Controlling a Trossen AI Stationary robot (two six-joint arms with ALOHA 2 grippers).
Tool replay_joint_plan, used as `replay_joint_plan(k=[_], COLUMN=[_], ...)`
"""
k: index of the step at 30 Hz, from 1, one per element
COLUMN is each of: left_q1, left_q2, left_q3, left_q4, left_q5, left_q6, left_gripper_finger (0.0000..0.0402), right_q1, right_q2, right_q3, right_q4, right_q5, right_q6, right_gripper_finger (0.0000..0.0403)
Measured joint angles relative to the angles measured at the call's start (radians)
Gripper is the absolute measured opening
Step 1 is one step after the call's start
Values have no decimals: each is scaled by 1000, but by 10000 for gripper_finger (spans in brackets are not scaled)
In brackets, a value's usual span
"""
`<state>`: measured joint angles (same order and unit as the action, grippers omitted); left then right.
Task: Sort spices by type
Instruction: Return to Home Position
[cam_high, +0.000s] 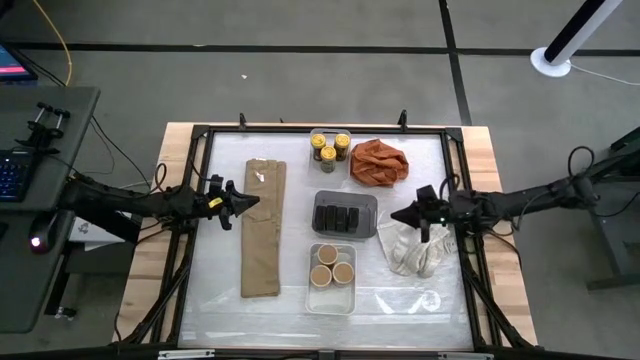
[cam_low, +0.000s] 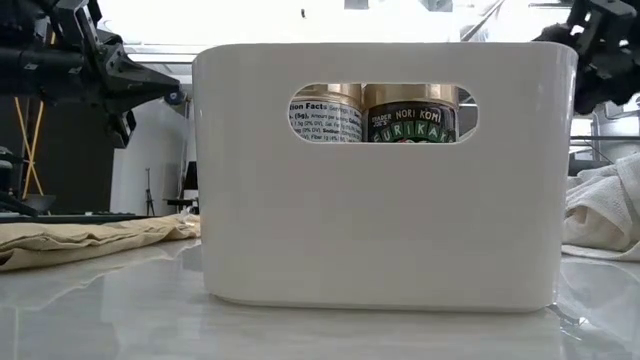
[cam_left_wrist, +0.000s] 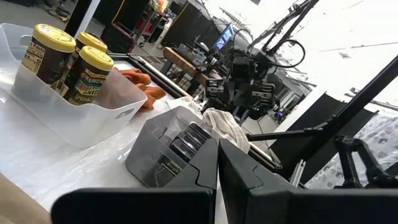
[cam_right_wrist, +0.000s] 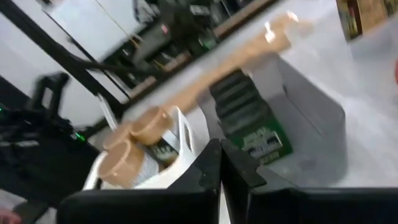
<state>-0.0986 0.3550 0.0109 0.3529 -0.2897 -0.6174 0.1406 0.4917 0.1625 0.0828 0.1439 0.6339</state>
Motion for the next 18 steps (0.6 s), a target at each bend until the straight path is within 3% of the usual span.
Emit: replay_joint_plan(k=[7,13,18], left_q1=[0,0,0], left_q2=[0,0,0], left_q3=[0,0,0], left_q4=[0,0,0], left_q5=[0,-1,-1], left_q6=[0,0,0], left_gripper_finger=[0,0,0], right_q1=[-4,-18,-109], right_q2=[-105,-115,-115], right_q3=[-143,-152,-152], right_q4=[231,217,208], right_q5=[-4,-8,-52], right_q6=[-108,-292,-369], right_gripper_finger=[0,0,0])
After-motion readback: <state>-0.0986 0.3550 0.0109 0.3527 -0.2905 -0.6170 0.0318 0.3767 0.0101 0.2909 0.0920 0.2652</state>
